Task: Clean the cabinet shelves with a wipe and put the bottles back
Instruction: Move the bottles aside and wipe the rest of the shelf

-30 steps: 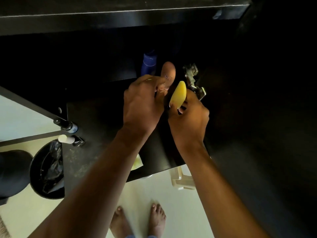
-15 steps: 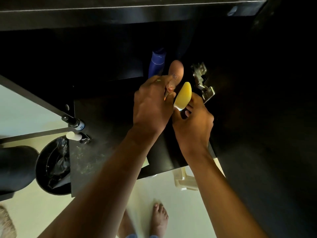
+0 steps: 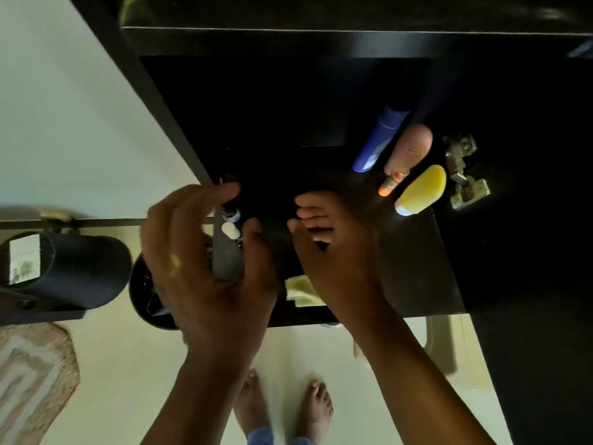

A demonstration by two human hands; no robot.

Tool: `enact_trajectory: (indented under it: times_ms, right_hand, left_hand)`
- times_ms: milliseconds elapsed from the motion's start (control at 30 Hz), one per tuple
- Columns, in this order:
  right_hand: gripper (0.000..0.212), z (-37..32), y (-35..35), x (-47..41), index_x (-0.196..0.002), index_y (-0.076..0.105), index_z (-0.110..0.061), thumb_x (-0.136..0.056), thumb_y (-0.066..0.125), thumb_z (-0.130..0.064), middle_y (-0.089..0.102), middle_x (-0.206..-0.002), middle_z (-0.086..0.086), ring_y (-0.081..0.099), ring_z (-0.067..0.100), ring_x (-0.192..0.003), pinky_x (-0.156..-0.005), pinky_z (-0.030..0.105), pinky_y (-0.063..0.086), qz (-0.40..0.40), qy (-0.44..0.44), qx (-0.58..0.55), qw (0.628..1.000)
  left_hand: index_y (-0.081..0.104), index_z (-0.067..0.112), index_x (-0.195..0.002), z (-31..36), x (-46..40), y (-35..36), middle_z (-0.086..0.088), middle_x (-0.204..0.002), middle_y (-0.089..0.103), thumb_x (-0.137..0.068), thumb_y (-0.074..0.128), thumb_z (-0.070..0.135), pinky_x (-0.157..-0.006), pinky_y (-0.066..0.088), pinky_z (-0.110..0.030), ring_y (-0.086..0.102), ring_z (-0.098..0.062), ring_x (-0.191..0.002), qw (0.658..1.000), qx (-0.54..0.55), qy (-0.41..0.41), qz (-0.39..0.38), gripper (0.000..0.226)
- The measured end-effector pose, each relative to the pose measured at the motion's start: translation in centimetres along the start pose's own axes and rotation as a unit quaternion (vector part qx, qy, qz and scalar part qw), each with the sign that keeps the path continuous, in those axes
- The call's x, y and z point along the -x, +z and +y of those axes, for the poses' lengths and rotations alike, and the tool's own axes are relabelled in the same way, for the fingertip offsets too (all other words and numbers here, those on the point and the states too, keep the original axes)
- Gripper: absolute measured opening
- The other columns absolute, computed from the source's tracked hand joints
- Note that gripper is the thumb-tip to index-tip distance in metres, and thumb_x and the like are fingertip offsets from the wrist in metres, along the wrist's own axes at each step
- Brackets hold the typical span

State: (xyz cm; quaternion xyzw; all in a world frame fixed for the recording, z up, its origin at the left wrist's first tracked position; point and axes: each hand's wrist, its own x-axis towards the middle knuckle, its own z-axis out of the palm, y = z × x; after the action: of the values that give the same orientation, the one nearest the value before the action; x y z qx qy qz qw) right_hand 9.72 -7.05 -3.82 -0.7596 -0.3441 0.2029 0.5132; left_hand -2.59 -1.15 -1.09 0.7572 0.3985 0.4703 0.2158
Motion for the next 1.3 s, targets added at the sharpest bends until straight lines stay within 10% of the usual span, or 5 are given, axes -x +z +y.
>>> enact_trajectory:
  times_ms: [267, 733, 1300]
  right_hand:
    - [0.037, 1.5, 5.0, -5.7, -0.123, 0.068, -0.016, -0.087, 0.075, -0.008, 0.072, -0.114, 0.001, 0.069, 0.009, -0.102, -0.088, 0.029, 0.059, -0.192, -0.052, 0.104, 0.975]
    - [0.035, 1.3, 6.4, -7.9, -0.116, 0.073, -0.023, -0.083, 0.081, -0.017, 0.075, -0.107, -0.005, 0.071, 0.009, -0.092, -0.081, 0.034, 0.062, -0.23, -0.105, 0.15, 0.956]
    - [0.026, 5.1, -5.3, 1.2, -0.108, 0.075, -0.019, -0.084, 0.081, -0.012, 0.073, -0.095, -0.008, 0.071, 0.004, -0.088, -0.08, 0.028, 0.062, 0.169, 0.053, 0.104, 0.979]
  left_hand:
    - [0.062, 0.022, -0.126, -5.3, 1.9, -0.7, 0.012, -0.117, 0.057, -0.079, 0.077, 0.019, -0.097, 0.051, -0.049, 0.056, -0.019, -0.115, 0.98, -0.037, -0.167, -0.102, 0.049]
    - [0.074, 0.026, -0.115, -7.7, 1.6, 1.0, 0.009, -0.106, 0.076, -0.086, 0.08, 0.027, -0.09, 0.057, -0.044, 0.066, -0.015, -0.099, 0.971, -0.055, -0.185, -0.143, 0.03]
    - [0.076, 0.022, -0.111, -1.2, 0.0, 9.4, 0.011, -0.103, 0.077, -0.088, 0.079, 0.024, -0.088, 0.061, -0.035, 0.073, 0.0, -0.096, 0.962, 0.086, -0.11, -0.234, 0.024]
